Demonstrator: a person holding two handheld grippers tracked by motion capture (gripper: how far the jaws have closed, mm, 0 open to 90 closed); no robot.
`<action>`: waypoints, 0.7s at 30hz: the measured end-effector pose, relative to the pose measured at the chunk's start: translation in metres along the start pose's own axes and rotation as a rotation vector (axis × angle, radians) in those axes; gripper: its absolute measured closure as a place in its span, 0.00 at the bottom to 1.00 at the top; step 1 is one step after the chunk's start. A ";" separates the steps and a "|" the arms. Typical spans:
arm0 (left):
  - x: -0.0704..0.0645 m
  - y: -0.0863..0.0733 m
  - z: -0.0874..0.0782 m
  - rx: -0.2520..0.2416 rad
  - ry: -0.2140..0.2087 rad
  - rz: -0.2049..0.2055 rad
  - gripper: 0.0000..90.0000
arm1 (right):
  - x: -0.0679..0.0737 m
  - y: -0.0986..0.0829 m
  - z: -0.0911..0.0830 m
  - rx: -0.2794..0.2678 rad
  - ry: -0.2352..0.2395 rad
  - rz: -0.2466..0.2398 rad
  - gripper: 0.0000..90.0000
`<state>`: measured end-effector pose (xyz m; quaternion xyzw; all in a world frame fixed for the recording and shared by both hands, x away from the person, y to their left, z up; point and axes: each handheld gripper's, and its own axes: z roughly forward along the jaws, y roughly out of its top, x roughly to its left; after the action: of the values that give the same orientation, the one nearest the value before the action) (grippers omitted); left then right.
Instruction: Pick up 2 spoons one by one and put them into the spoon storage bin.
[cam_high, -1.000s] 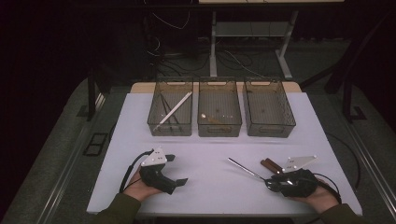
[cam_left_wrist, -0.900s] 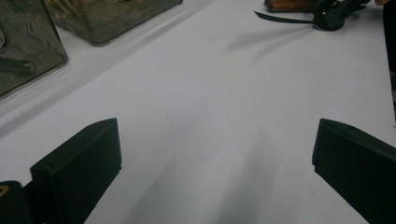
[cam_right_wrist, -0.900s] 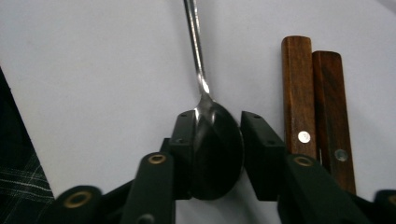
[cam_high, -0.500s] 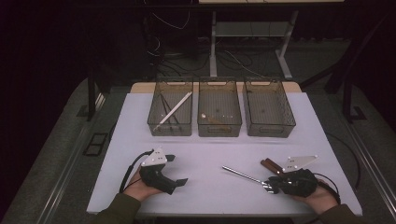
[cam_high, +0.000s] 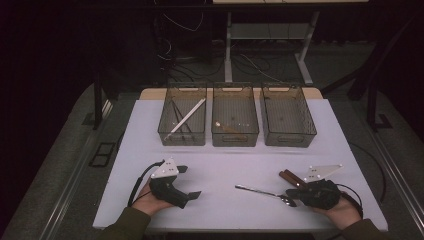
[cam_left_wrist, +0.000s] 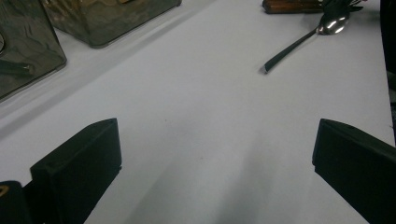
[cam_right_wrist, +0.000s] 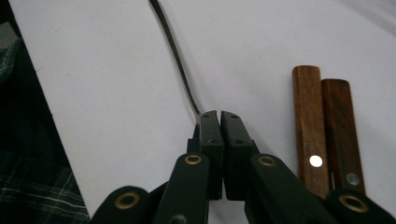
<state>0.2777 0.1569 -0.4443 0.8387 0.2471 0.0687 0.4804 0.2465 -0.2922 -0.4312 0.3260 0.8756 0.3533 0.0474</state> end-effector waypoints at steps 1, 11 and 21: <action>0.000 0.000 0.000 0.001 -0.001 0.001 0.00 | -0.001 0.001 -0.001 -0.006 -0.004 0.002 0.99; 0.001 0.000 -0.001 -0.001 -0.001 -0.001 0.00 | -0.007 0.007 -0.008 -0.054 -0.054 0.027 0.99; 0.001 0.000 -0.001 0.003 -0.006 -0.004 0.00 | -0.015 0.017 -0.009 -0.088 -0.088 0.053 0.99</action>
<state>0.2782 0.1582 -0.4442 0.8392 0.2475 0.0648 0.4799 0.2645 -0.2968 -0.4156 0.3619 0.8474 0.3779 0.0906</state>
